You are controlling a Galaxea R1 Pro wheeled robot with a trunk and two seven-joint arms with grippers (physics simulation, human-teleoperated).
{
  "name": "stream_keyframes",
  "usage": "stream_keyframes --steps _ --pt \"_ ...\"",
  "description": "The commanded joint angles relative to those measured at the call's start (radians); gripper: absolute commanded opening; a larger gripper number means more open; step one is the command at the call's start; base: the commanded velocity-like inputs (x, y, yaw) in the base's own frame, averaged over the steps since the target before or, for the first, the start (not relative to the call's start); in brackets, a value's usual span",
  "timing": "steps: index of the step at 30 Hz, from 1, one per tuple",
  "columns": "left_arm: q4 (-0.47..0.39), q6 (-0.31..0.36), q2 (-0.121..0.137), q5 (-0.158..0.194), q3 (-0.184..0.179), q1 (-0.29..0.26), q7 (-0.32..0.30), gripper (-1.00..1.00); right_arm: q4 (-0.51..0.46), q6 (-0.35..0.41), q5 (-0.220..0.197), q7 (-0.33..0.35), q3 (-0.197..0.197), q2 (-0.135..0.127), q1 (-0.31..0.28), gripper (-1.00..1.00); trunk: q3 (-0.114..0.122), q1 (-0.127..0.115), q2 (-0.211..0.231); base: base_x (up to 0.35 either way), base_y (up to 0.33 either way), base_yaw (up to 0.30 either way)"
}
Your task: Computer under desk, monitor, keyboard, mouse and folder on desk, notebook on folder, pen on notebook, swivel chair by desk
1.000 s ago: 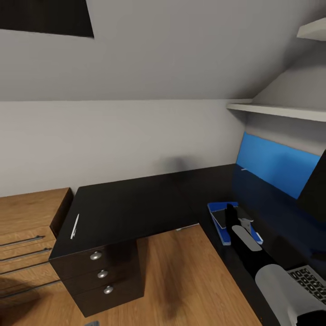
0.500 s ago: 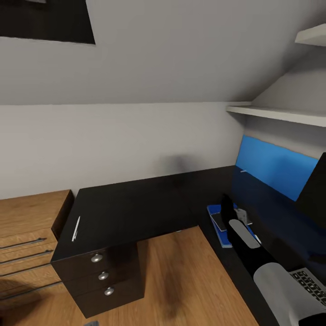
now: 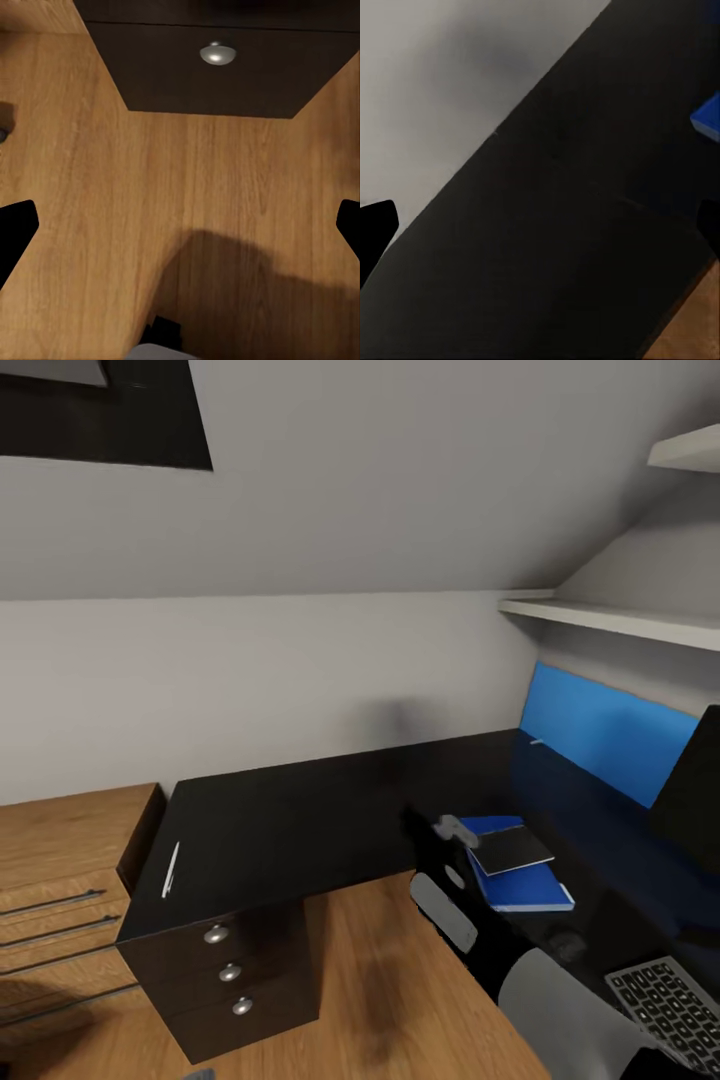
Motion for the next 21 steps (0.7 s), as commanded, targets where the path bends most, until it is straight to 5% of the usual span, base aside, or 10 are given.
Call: stream_keyframes --steps 1,4,7,9,14,21 --pt "-0.003 0.005 0.000 0.009 0.001 0.001 0.004 1.00 -0.003 -0.003 0.069 -0.095 0.024 0.022 -0.002 1.00 0.002 -0.004 0.006 0.000 0.000 0.000" --pt "-0.003 0.005 0.000 0.009 0.002 0.001 0.004 1.00 -0.018 0.014 0.225 -0.310 0.056 0.061 -0.002 1.00 0.012 -0.015 0.027 0.000 0.000 0.000" --pt "-0.003 0.005 0.000 0.009 0.002 0.001 0.004 1.00 -0.032 0.027 0.288 -0.426 0.067 0.087 -0.002 1.00 0.021 -0.027 0.048 0.000 0.000 0.000" --pt "-0.004 0.005 0.000 0.009 0.002 0.001 0.004 1.00 -0.054 0.141 0.322 -0.492 0.079 0.104 -0.002 1.00 0.027 -0.034 0.062 0.000 0.000 0.000" --pt "-0.005 0.005 0.000 0.009 0.002 0.001 0.003 1.00 -0.089 0.455 0.330 -0.437 0.075 0.108 -0.003 1.00 0.027 -0.034 0.062 0.000 0.000 0.000" --pt "-0.008 0.004 0.000 0.009 0.004 0.001 0.003 1.00 -0.207 0.523 0.330 -0.382 0.075 0.100 0.015 1.00 0.027 -0.034 0.062 0.000 0.000 0.000"
